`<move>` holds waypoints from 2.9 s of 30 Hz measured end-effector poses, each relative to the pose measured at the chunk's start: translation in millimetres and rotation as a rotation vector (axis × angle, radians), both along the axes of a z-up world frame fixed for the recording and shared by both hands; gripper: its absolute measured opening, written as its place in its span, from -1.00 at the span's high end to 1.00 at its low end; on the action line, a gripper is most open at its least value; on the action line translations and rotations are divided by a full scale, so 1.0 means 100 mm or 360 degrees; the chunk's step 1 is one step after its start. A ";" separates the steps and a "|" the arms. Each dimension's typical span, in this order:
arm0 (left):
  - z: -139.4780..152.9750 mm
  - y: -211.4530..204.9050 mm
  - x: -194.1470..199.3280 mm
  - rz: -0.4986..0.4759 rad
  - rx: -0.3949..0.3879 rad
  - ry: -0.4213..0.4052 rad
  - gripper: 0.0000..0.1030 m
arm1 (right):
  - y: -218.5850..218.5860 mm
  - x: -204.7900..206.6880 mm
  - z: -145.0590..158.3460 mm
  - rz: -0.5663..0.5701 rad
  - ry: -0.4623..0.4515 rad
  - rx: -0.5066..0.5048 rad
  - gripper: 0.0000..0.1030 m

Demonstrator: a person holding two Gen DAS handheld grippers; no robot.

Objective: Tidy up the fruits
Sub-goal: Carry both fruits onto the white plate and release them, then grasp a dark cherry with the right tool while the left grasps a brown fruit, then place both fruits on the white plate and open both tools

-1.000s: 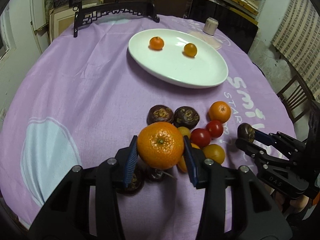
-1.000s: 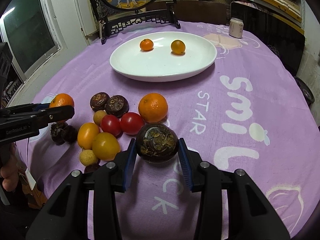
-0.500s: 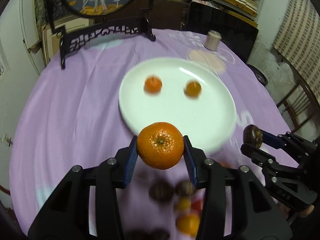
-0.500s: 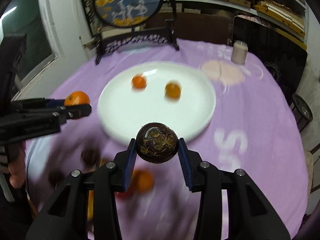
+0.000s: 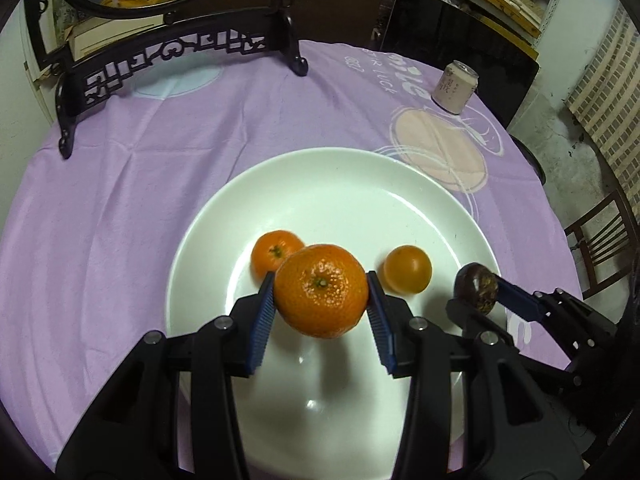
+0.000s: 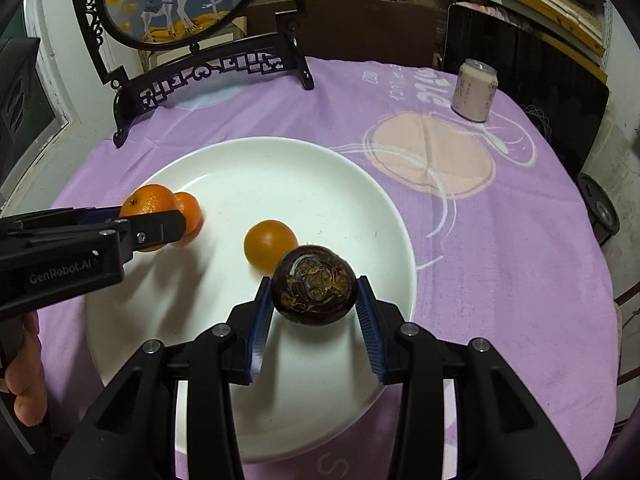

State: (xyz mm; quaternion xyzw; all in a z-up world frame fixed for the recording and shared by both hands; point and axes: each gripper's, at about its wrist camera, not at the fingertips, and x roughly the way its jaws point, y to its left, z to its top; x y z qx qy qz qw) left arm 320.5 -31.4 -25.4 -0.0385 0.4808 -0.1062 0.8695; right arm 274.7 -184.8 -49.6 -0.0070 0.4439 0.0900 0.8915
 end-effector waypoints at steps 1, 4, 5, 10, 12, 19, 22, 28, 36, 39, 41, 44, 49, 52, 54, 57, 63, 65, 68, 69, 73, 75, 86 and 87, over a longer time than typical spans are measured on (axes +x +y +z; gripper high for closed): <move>-0.01 -0.01 0.01 -0.0004 -0.0004 0.0004 0.13 | -0.01 0.02 -0.02 0.0001 0.0009 0.0010 0.19; -0.05 -0.07 0.03 -0.0031 0.0008 0.0010 0.13 | 0.00 0.06 -0.05 0.0003 0.0027 0.0024 0.19; -0.05 -0.08 0.04 -0.0036 0.0016 0.0009 0.13 | 0.01 0.06 -0.06 0.0003 0.0024 0.0023 0.19; 0.06 -0.01 -0.02 -0.0012 -0.0022 -0.0065 -0.14 | 0.02 0.04 -0.04 -0.0013 -0.0051 -0.0021 0.14; 0.14 0.03 -0.09 0.0004 -0.0034 -0.0096 -0.14 | 0.01 0.01 -0.02 -0.0010 -0.0077 -0.0018 0.05; 0.58 0.20 -0.81 0.0043 -0.0083 -0.0311 -0.26 | 0.00 -0.28 0.08 0.0009 -0.0204 -0.0062 0.04; 0.64 0.27 -1.28 0.0052 -0.0054 -0.0419 -0.36 | -0.04 -0.42 0.15 0.0009 -0.0251 -0.0026 0.04; 0.35 0.59 -2.05 0.0073 0.0013 -0.0377 -0.36 | -0.05 -0.76 0.19 -0.0015 -0.0305 0.0013 0.04; 0.05 1.16 -2.70 0.0180 0.0012 -0.0255 -0.36 | 0.09 -1.96 0.16 0.0243 -0.0164 0.0232 -0.06; -0.04 1.23 -2.80 0.0187 0.0005 -0.0226 -0.36 | 0.19 -2.36 0.07 0.0355 -0.0083 0.0234 -0.06; -0.07 1.22 -2.84 0.0169 -0.0002 -0.0212 -0.36 | 0.29 -2.53 -0.01 0.0430 -0.0022 0.0246 -0.06; -0.09 1.18 -2.93 0.0137 0.0000 -0.0224 -0.37 | 0.45 -2.66 -0.10 0.0496 0.0029 0.0229 -0.06; -0.15 1.14 -3.00 0.0128 0.0008 -0.0198 -0.39 | 0.59 -2.60 -0.20 0.0534 0.0076 0.0266 -0.05; -0.15 1.11 -3.07 0.0099 -0.0003 -0.0200 -0.39 | 0.65 -2.55 -0.29 0.0557 0.0129 0.0270 0.15; -0.18 1.05 -3.11 0.0065 0.0015 -0.0194 -0.40 | 0.70 -2.53 -0.34 0.0545 0.0137 0.0216 0.44; -0.24 0.99 -3.11 0.0030 0.0038 -0.0166 -0.40 | 0.68 -2.57 -0.29 0.0523 0.0086 0.0187 0.44; -0.42 0.95 -2.98 0.0027 0.0037 -0.0090 -0.34 | 0.40 -2.59 -0.16 0.0357 0.0017 0.0186 0.44; -0.46 0.93 -2.94 0.0042 0.0067 -0.0106 -0.23 | 0.34 -2.59 -0.16 0.0333 0.0027 0.0208 0.44; -0.47 0.90 -2.90 0.0038 0.0109 -0.0137 -0.08 | 0.29 -2.61 -0.17 0.0330 0.0042 0.0252 0.44; -0.48 0.88 -2.88 0.0030 0.0112 -0.0150 -0.05 | 0.29 -2.60 -0.18 0.0333 0.0045 0.0261 0.44; -0.48 0.79 -2.89 0.0004 0.0145 -0.0185 0.18 | 0.28 -2.60 -0.18 0.0341 0.0043 0.0285 0.44; -0.47 0.76 -2.92 -0.0031 0.0118 -0.0183 0.18 | 0.28 -2.62 -0.17 0.0342 0.0038 0.0285 0.44; -0.09 0.70 -3.05 -0.0075 0.0016 -0.0269 0.18 | 0.18 -2.58 -0.14 0.0305 0.0014 0.0310 0.44; -0.05 0.69 -3.04 -0.0083 0.0010 -0.0275 0.18 | 0.17 -2.56 -0.13 0.0303 0.0011 0.0314 0.44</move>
